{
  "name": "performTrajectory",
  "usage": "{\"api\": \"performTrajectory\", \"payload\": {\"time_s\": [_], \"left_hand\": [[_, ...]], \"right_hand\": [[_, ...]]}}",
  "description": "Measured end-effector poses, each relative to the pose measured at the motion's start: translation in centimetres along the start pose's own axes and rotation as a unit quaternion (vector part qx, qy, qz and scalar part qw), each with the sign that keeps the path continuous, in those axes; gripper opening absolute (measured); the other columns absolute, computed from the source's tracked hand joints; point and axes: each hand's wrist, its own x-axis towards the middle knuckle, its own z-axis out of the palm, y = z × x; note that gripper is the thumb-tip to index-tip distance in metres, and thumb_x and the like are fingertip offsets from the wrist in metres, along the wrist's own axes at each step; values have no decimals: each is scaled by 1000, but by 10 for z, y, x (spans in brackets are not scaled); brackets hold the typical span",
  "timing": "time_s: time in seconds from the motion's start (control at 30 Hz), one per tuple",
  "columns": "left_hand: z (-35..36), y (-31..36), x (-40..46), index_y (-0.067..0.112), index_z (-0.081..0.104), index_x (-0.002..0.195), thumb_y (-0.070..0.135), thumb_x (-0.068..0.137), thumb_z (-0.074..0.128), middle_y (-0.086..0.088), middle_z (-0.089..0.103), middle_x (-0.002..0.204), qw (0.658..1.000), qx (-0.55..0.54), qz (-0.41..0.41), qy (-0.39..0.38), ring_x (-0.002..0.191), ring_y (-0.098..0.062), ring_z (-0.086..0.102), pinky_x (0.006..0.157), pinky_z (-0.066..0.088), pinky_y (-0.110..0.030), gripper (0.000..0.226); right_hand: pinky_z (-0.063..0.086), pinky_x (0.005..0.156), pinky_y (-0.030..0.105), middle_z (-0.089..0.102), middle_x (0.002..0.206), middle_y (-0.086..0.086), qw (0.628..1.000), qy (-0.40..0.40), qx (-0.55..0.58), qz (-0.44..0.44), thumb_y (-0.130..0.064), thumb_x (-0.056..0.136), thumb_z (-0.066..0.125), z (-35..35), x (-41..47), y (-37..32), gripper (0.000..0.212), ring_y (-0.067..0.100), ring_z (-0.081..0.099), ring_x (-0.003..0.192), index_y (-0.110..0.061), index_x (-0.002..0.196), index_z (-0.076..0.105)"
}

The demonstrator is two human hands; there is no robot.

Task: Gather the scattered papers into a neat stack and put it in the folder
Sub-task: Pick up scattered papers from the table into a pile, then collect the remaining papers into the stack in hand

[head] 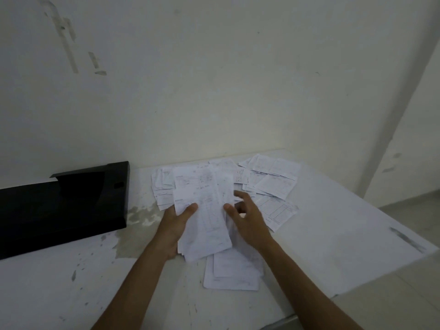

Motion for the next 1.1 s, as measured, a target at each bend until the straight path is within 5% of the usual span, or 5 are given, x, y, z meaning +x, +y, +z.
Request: {"api": "performTrajectory", "payload": {"time_s": [0.13, 0.3, 0.57, 0.9, 1.1], "left_hand": [[-6, 2, 19, 18, 62, 129, 29, 93, 65, 2, 67, 123, 995, 65, 54, 61, 110, -19, 63, 102, 48, -41, 38], [-2, -2, 33, 11, 58, 132, 24, 96, 61, -5, 63, 126, 981, 133, 95, 103, 107, -18, 58, 93, 46, -30, 38], [-7, -12, 37, 11, 56, 134, 23, 95, 60, 1, 61, 125, 973, 164, 125, 104, 112, -17, 58, 93, 45, -30, 41], [-5, -14, 40, 13, 58, 131, 26, 94, 61, 6, 60, 117, 971, 165, 118, 127, 104, -16, 57, 89, 46, -31, 39], [-7, -16, 44, 13, 57, 132, 28, 93, 62, 4, 59, 116, 971, 167, 108, 132, 103, -18, 55, 88, 46, -34, 41]], "right_hand": [[36, 109, 44, 61, 135, -1, 966, 114, -224, 57, -53, 99, 49, -50, 26, 29, 53, 24, 53, 129, -24, 144, 48], [13, 121, 50, 23, 166, 5, 924, 20, -362, 121, -66, 97, 34, -86, 64, 65, 69, 27, 18, 153, -29, 155, 32], [29, 111, 42, 57, 138, -9, 932, -34, -360, 2, -63, 93, 37, -76, 69, 75, 50, 16, 48, 132, -33, 126, 61], [32, 107, 47, 47, 139, 20, 852, 113, -438, 263, -78, 74, 60, -67, 137, 68, 104, 37, 45, 128, -3, 142, 39], [31, 106, 43, 61, 128, 13, 883, 83, -374, 271, -58, 81, 70, -63, 152, 63, 70, 33, 55, 122, -10, 128, 52]]}}
